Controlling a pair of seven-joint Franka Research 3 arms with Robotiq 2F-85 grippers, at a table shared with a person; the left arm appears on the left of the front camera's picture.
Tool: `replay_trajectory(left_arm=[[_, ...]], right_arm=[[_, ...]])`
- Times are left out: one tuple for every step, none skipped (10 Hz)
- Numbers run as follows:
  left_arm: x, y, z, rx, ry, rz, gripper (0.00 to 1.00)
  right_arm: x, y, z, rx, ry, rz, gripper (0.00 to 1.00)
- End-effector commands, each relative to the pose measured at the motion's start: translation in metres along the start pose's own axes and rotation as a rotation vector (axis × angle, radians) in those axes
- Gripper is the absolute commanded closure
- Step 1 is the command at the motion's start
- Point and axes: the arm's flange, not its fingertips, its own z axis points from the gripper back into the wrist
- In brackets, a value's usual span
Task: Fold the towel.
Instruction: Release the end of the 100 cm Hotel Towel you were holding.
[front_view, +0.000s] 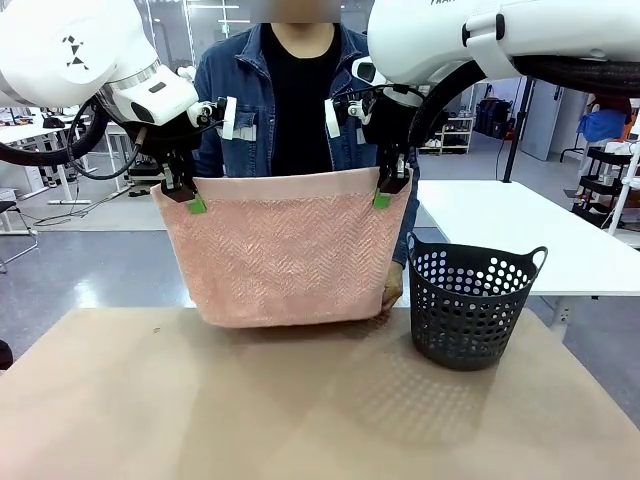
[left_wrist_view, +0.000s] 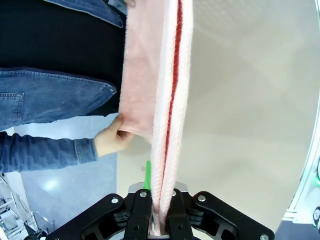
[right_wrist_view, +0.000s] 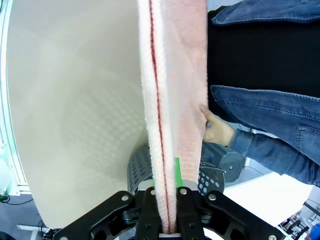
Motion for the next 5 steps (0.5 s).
replay_trajectory(left_arm=[[-0.0006,0.0012,0.0025,0.004,0.0,-0.004,1.0],[-0.0006,0.0012,0.0025,0.004,0.0,-0.004,1.0],[-0.0006,0.0012,0.0025,0.004,0.0,-0.004,1.0],[-0.0006,0.0012,0.0025,0.004,0.0,-0.004,1.0],[-0.0006,0.0012,0.0025,0.004,0.0,-0.004,1.0]], right_arm=[[-0.0014,-0.0001,0.0014,0.0,0.001,0.006,1.0],[-0.0014,-0.0001,0.0014,0.0,0.001,0.006,1.0],[-0.0014,-0.0001,0.0014,0.0,0.001,0.006,1.0],[-0.0014,-0.0001,0.0014,0.0,0.001,0.006,1.0],[-0.0014,-0.0001,0.0014,0.0,0.001,0.006,1.0]])
